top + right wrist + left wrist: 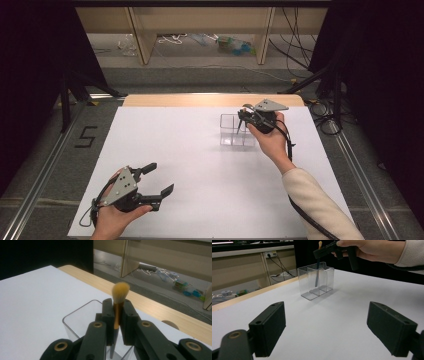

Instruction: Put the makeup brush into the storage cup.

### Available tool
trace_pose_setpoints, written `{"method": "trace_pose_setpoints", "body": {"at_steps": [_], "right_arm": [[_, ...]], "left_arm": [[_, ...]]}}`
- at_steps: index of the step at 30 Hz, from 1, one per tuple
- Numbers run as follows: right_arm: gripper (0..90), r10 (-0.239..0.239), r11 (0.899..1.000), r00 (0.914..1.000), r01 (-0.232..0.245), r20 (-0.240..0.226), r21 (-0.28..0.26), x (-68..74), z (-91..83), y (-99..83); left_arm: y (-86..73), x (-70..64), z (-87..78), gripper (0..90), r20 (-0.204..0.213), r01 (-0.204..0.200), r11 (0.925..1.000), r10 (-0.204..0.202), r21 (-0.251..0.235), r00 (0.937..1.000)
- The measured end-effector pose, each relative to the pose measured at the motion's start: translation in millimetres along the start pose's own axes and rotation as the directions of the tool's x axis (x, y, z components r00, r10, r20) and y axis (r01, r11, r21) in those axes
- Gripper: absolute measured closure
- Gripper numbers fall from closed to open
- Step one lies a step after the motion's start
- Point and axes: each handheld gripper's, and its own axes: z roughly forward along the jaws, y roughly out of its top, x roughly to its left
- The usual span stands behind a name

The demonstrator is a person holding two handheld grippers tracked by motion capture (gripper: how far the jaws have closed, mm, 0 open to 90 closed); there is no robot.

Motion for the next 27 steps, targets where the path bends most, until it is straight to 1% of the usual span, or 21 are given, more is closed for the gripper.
{"method": "trace_pose_setpoints", "body": {"at_steps": [3,4,7,8,14,20,21,23,27], "right_arm": [[83.8,0.000,1.000,1.0000,0.000,-0.003,0.004,-0.3,0.2,-0.4],[83.8,0.001,1.000,1.0000,-0.001,-0.006,-0.002,-0.3,0.8,-0.8],[83.8,0.001,1.000,1.0000,-0.001,-0.004,0.008,-0.1,0.8,-1.2],[83.8,0.001,1.000,1.0000,-0.001,-0.001,0.002,0.1,1.4,-1.7],[83.8,-0.001,1.000,1.0000,0.001,-0.005,0.022,-0.2,2.2,-3.3],[83.8,0.002,1.000,1.0000,-0.002,-0.003,0.021,0.2,3.8,-4.8],[83.8,0.002,1.000,1.0000,-0.002,-0.003,0.021,0.1,3.7,-4.8],[83.8,0.002,1.000,1.0000,-0.002,-0.002,0.020,0.0,3.8,-5.0],[83.8,0.001,1.000,1.0000,-0.001,-0.001,0.021,-0.1,4.0,-5.3]], "left_arm": [[-0.1,-0.1,0.2,15.2,0.001,0.000,1.0000,0.000,0.000,1.0000],[0.0,-0.1,0.2,15.2,0.001,-0.001,1.0000,0.001,0.000,1.0000],[-0.2,0.1,0.7,15.2,0.004,0.000,1.0000,0.000,-0.006,1.0000],[-0.1,0.0,0.2,15.2,0.001,-0.002,1.0000,0.002,0.001,1.0000],[-0.1,0.0,0.2,15.2,0.001,0.000,1.0000,0.000,-0.001,1.0000],[0.0,-0.1,0.0,15.1,0.000,0.002,1.0000,-0.002,-0.002,1.0000],[-0.1,-0.5,0.0,15.2,0.000,0.009,1.0000,-0.009,-0.002,1.0000],[0.0,-0.1,0.0,15.1,0.000,0.001,1.0000,-0.001,-0.002,1.0000],[0.1,-0.3,-0.1,15.1,0.000,0.003,1.0000,-0.003,-0.002,1.0000]]}}
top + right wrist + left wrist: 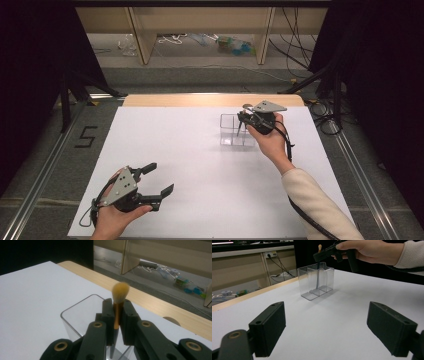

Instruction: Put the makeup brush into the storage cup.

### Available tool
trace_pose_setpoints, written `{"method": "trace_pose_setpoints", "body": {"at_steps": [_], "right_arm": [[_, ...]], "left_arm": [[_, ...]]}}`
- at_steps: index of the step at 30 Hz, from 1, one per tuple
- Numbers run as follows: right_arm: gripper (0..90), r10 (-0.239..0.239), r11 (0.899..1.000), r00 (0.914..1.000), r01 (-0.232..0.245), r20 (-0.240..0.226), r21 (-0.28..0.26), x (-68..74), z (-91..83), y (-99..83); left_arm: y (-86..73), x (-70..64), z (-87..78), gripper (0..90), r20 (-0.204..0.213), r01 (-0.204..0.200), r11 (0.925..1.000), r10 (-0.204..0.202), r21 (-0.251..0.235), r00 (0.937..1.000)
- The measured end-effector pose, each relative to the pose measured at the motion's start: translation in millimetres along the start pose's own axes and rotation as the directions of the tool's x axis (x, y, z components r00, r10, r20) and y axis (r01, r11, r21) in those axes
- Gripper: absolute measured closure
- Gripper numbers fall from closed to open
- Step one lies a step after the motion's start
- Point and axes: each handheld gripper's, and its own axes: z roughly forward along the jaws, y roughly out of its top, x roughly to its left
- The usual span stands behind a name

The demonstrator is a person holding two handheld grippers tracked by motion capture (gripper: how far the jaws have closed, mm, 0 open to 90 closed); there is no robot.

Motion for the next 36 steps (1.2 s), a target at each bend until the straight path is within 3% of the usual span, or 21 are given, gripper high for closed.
{"method": "trace_pose_setpoints", "body": {"at_steps": [10,15,19,23,28,36], "right_arm": [[82.3,0.008,1.000,0.9999,-0.008,-0.010,-0.002,-0.8,0.0,-0.2],[36.9,0.030,0.999,0.9991,-0.032,-0.029,-0.042,1.7,-0.3,1.4],[24.1,0.003,0.999,0.9996,-0.004,-0.028,-0.046,3.8,-2.8,4.2],[20.1,-0.022,0.999,0.9988,0.021,-0.044,-0.037,3.7,-8.4,6.3],[19.8,-0.016,0.998,0.9987,0.013,-0.048,-0.059,3.3,-15.5,6.4],[19.4,-0.015,0.999,0.9978,0.012,-0.065,-0.048,4.6,-29.0,2.8]], "left_arm": [[-0.1,-0.3,0.0,15.2,0.001,0.005,1.0000,-0.005,-0.001,1.0000],[-0.1,0.0,-0.2,15.1,0.001,0.002,1.0000,-0.002,-0.002,1.0000],[-0.1,-0.1,-0.2,15.1,0.001,0.001,1.0000,-0.001,-0.002,1.0000],[0.1,-0.1,-0.4,15.2,0.000,0.000,1.0000,0.000,-0.003,1.0000],[0.2,-0.1,-0.3,15.1,0.000,0.000,1.0000,0.000,-0.003,1.0000],[0.6,0.1,-0.4,15.1,0.001,-0.011,0.9999,0.011,-0.003,0.9999]]}}
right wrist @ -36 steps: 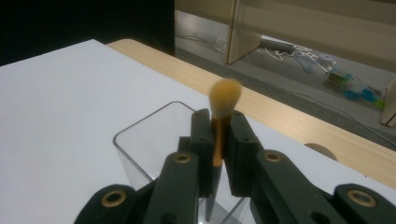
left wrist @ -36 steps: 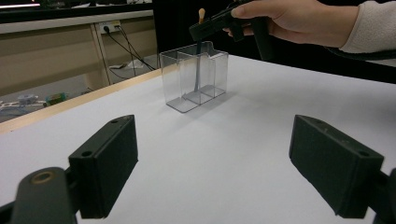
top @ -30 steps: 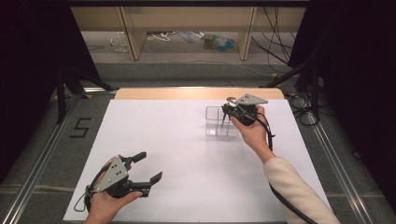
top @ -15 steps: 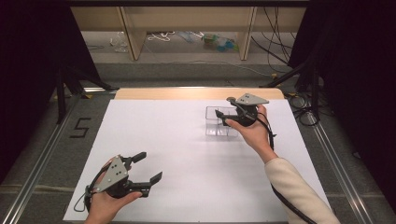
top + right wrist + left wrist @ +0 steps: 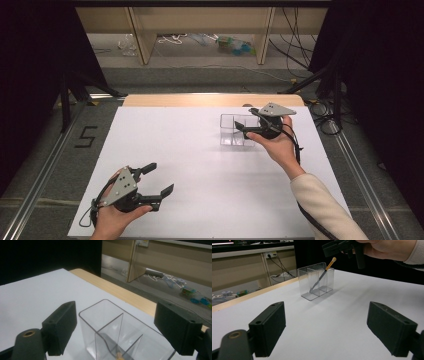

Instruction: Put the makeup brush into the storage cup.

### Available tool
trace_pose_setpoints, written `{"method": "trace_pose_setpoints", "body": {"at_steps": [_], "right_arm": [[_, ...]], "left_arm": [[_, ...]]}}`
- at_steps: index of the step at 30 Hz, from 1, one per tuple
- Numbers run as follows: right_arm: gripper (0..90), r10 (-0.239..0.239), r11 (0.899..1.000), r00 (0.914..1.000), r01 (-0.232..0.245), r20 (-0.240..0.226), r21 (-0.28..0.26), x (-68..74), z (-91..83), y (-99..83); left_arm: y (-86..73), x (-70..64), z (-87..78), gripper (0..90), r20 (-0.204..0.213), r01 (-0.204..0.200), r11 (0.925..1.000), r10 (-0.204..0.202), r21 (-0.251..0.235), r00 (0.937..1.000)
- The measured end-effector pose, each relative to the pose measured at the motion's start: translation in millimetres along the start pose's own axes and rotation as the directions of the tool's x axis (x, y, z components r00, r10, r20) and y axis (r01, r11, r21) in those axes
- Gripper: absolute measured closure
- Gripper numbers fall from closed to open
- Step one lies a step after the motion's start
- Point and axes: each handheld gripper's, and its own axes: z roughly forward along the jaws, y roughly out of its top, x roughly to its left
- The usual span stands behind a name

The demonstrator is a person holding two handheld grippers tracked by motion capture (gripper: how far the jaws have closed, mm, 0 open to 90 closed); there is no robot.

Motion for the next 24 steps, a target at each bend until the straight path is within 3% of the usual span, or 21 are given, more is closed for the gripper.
{"method": "trace_pose_setpoints", "body": {"at_steps": [11,24], "right_arm": [[19.4,0.001,1.000,0.9999,-0.001,-0.014,0.001,1.1,-20.1,-8.7],[19.3,0.013,0.999,0.9988,-0.015,-0.047,-0.044,6.2,-42.3,-14.4]], "left_arm": [[0.1,-0.6,0.3,15.2,-0.002,0.006,1.0000,-0.006,0.000,1.0000],[-0.1,0.3,0.1,15.0,-0.006,-0.006,1.0000,0.006,0.002,1.0000]]}}
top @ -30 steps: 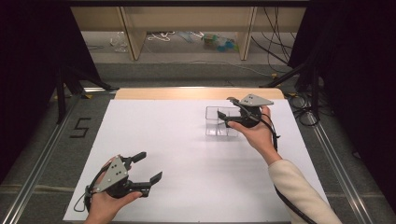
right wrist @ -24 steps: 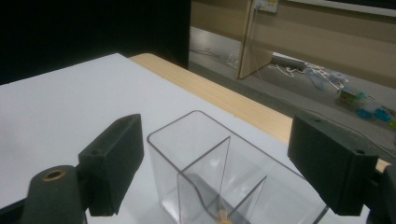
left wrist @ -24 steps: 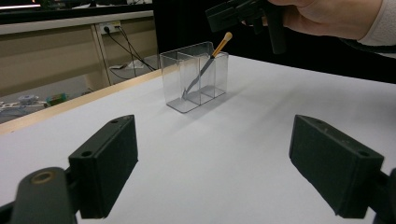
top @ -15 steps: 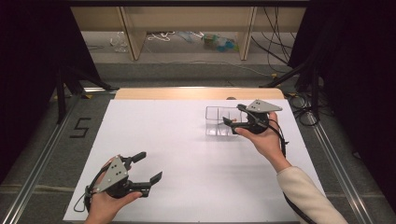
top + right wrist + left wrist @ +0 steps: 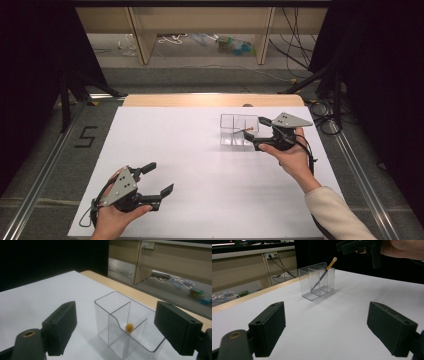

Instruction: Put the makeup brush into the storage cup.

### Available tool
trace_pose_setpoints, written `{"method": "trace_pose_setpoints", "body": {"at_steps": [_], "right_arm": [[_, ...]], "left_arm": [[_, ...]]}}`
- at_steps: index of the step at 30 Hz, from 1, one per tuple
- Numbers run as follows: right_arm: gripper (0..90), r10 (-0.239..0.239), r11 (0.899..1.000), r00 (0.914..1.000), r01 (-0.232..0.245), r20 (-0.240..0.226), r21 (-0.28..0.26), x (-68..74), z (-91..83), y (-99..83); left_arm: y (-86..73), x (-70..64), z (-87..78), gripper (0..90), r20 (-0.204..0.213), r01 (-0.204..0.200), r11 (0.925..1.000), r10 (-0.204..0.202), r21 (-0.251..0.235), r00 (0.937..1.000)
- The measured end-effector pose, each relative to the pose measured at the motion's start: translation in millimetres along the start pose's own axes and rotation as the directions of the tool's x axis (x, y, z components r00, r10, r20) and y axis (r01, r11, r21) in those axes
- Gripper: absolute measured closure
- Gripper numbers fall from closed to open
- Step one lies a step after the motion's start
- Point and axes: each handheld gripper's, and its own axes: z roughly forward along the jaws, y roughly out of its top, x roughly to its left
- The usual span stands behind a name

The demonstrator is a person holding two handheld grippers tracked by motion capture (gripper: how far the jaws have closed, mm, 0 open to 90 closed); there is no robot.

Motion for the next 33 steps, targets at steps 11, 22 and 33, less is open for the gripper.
{"method": "trace_pose_setpoints", "body": {"at_steps": [11,22,33], "right_arm": [[19.1,0.015,1.000,0.9981,-0.015,-0.060,-0.005,10.4,-18.6,-4.2],[19.6,-0.003,1.000,0.9952,0.001,-0.098,-0.019,19.5,-37.0,-10.9],[20.6,-0.020,0.999,0.9889,0.013,-0.147,-0.048,27.6,-53.1,-16.2]], "left_arm": [[-0.2,0.4,0.0,14.9,-0.004,-0.003,1.0000,0.003,0.000,1.0000],[-0.4,0.6,0.9,14.9,0.000,-0.009,0.9999,0.009,-0.005,1.0000],[0.2,-0.1,-0.1,14.9,-0.004,-0.005,1.0000,0.005,0.002,1.0000]]}}
